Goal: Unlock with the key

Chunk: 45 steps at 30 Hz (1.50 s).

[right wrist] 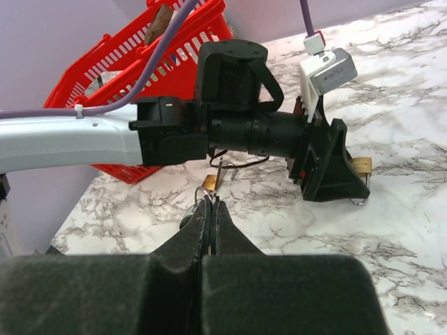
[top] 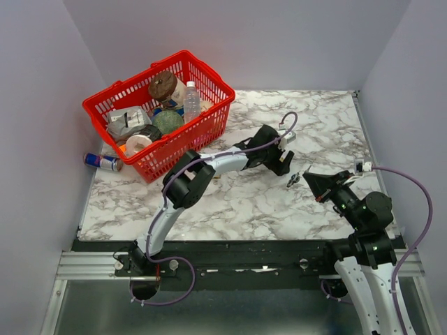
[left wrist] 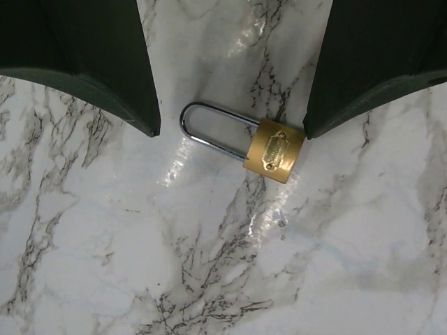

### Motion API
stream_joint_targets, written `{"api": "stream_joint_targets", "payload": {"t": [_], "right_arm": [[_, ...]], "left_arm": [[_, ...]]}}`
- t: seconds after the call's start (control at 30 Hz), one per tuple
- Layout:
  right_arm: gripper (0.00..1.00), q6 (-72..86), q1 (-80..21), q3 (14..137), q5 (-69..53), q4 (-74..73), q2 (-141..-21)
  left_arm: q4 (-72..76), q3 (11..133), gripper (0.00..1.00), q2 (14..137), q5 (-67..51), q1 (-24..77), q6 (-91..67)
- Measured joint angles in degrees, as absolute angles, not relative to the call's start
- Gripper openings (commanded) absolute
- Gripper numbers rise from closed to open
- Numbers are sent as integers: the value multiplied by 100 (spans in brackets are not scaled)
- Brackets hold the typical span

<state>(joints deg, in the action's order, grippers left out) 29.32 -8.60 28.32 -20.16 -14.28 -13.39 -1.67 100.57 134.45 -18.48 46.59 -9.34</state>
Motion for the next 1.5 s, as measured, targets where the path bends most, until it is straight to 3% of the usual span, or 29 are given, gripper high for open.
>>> {"api": "stream_joint_targets", "payload": {"t": [0.5,0.93,1.5], "right_arm": [[1,2956,-860,2788,-2018,-1481,-1236],[1,2954,-860,2781,-2018,-1514,-1194],[1,2958,-860,2779,-2021,-1518,-1155]], "left_arm": [[672,8125,92,12328,-1743,5231,-1205],[-388,9367,98,12525,-287,5216,-1223],[-1682,10737,73,13548,510,5408,-1087]]}}
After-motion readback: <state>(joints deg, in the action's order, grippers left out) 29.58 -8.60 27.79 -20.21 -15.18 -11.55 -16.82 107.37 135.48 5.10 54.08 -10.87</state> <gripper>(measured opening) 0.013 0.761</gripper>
